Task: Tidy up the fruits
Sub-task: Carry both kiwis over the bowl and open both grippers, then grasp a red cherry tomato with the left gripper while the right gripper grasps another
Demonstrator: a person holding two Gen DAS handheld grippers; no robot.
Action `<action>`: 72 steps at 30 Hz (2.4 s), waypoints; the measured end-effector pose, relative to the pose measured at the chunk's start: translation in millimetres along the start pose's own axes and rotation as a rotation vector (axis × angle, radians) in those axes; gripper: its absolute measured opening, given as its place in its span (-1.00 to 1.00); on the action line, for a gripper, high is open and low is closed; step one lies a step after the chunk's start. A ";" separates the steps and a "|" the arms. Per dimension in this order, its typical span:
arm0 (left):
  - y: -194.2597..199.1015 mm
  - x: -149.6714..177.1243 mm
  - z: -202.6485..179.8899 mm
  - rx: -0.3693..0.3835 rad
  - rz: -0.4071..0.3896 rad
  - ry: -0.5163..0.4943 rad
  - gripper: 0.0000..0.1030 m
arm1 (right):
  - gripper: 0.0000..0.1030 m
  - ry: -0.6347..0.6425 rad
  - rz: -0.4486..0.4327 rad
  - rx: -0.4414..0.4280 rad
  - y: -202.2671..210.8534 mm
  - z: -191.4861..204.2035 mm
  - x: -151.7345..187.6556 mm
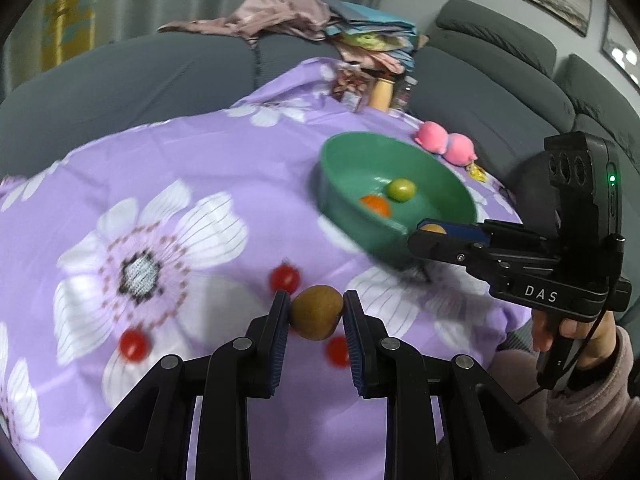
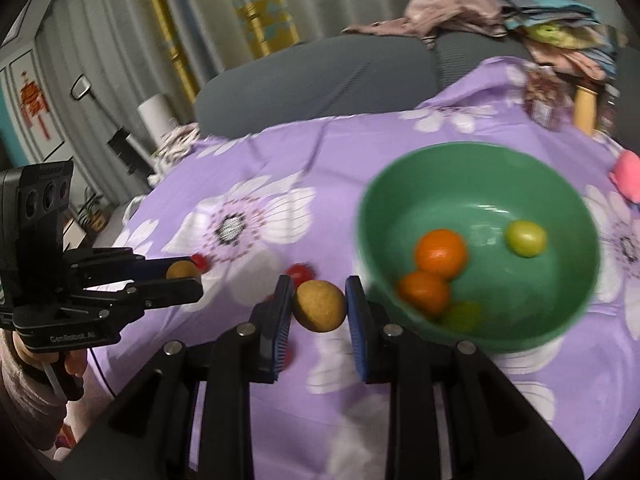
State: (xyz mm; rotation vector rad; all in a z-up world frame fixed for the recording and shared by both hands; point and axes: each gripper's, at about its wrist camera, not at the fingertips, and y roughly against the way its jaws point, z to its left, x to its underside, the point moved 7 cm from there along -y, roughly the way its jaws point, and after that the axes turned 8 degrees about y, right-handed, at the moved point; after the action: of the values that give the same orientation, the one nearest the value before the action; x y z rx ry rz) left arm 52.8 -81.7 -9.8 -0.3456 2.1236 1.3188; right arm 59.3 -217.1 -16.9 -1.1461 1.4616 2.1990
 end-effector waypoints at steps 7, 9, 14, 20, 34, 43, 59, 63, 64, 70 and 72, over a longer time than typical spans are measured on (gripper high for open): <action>-24.6 -42.9 -42.4 0.079 -0.043 -0.052 -0.50 | -0.47 -0.057 -0.043 0.100 18.4 -52.6 -2.6; -34.8 -55.1 -51.6 0.095 -0.046 -0.055 -0.50 | -0.47 -0.067 -0.044 0.131 19.7 -66.0 -3.3; -71.9 -72.1 -64.7 0.083 -0.012 -0.069 -0.50 | -0.44 -0.056 -0.004 0.176 11.4 -85.4 -1.5; -92.9 -69.4 -59.5 0.054 0.045 -0.048 -0.08 | -0.28 -0.066 0.007 0.178 9.2 -91.7 4.0; -3.3 -48.3 43.1 -0.089 -0.070 0.116 0.36 | 0.10 -0.022 -0.118 0.107 39.0 -47.2 -5.6; 27.7 1.3 117.0 -0.235 -0.048 0.224 0.36 | 0.16 0.123 -0.037 -0.098 12.9 39.1 13.2; -16.6 33.2 130.9 -0.338 0.103 0.075 -0.01 | 0.14 0.194 0.170 -0.089 -63.8 63.3 48.8; -24.9 34.2 134.8 -0.355 0.126 0.067 -0.08 | 0.10 0.220 0.195 -0.092 -73.9 68.9 51.1; -27.2 35.1 136.3 -0.359 0.135 0.067 -0.12 | 0.10 0.226 0.201 -0.077 -76.6 68.4 50.6; -32.9 41.2 143.0 -0.350 0.158 0.089 -0.42 | -0.15 0.255 0.225 -0.030 -79.5 65.0 50.0; -32.4 40.8 144.0 -0.351 0.154 0.094 -0.46 | -0.43 0.269 0.230 -0.016 -80.4 63.5 50.7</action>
State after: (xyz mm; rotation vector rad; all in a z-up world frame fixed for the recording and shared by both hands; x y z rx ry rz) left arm 89.0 33.2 -104.3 -0.3993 2.0224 1.8031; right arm 44.5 -135.2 -95.4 -1.3859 1.7661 2.2766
